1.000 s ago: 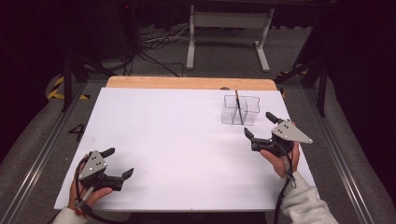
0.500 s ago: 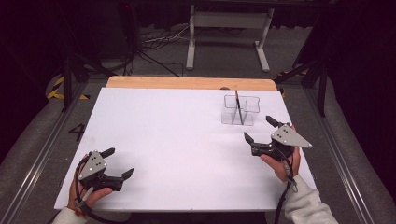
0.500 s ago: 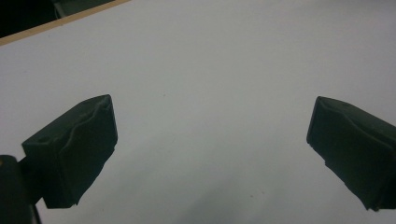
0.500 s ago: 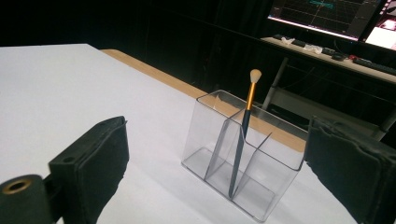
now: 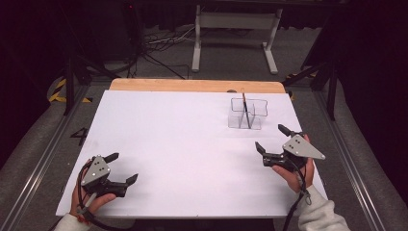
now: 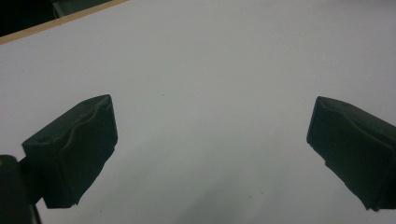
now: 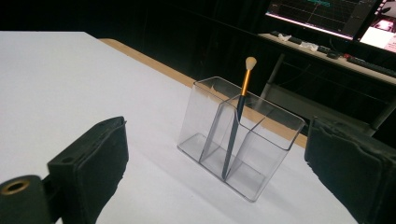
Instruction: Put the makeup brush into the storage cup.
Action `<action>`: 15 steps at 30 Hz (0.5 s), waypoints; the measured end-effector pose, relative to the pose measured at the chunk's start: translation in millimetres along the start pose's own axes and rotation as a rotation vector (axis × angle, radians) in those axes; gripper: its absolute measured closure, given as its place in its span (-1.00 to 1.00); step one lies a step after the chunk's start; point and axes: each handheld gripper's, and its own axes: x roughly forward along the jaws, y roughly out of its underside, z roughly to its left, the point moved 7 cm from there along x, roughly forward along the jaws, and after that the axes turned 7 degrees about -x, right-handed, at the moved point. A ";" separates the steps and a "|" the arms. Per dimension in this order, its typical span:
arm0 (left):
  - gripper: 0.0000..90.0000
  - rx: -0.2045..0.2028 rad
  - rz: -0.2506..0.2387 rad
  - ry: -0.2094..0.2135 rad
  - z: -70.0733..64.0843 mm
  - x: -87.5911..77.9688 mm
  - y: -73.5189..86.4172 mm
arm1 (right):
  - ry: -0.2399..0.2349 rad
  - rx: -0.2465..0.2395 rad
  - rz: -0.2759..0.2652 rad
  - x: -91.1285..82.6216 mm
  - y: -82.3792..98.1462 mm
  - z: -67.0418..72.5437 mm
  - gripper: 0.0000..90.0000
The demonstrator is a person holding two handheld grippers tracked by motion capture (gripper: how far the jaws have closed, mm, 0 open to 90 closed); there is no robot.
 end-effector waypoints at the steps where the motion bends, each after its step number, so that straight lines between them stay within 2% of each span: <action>1: -0.94 -0.001 0.000 0.001 -0.1 0.1 0.0 | 0.003 -0.005 0.003 -0.8 0.8 -0.1 -0.85; 15: -0.94 0.002 -0.002 0.001 -0.4 -0.5 -0.3 | 0.012 -0.021 0.016 -13.3 11.7 -0.4 -0.85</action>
